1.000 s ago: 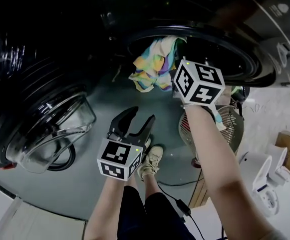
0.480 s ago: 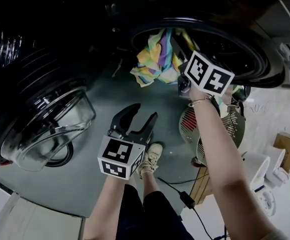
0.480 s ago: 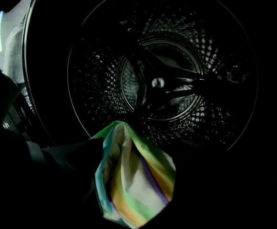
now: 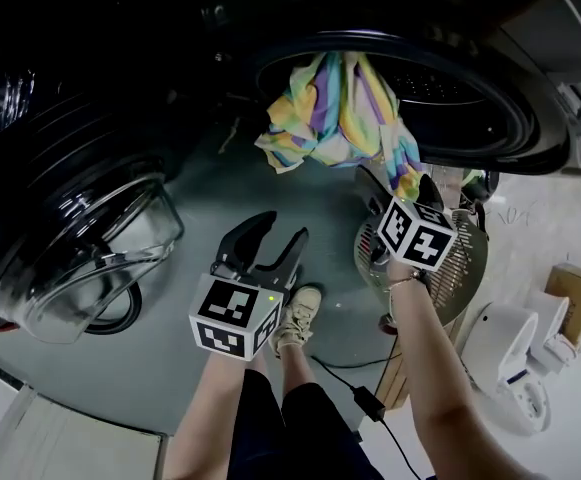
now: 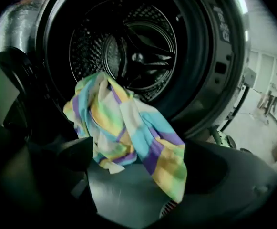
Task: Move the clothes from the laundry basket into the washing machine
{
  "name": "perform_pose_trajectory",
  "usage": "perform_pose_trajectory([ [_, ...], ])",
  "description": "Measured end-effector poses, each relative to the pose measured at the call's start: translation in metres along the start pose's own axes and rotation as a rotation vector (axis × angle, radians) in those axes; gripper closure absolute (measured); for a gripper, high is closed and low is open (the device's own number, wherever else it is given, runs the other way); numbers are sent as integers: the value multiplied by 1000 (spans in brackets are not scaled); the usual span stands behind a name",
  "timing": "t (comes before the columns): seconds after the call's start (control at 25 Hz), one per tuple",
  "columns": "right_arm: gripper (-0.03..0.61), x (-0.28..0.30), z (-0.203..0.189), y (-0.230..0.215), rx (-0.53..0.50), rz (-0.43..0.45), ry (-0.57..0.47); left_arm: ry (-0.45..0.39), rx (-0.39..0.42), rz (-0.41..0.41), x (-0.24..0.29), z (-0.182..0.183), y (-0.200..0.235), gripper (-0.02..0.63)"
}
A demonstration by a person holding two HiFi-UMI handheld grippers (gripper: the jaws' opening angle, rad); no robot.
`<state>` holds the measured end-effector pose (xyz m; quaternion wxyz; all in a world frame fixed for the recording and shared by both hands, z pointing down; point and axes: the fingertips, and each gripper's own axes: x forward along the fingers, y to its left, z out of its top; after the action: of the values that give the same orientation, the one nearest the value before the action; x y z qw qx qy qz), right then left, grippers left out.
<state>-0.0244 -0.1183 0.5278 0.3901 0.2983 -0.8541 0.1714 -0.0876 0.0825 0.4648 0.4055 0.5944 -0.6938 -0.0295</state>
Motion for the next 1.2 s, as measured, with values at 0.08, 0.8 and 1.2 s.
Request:
perform_pose_trajectory([
  [0.08,-21,10,-20,-16,-5,-54,77,1,-1,-16,2,-3,-5,302],
  [0.8,538,-22,63,47,45,83,-212,-20,-8,-40,1,8,-16,318],
  [1.2,538,-17,163,98,61,240,-427,-22,-4,-39,-5,17,-15,324],
])
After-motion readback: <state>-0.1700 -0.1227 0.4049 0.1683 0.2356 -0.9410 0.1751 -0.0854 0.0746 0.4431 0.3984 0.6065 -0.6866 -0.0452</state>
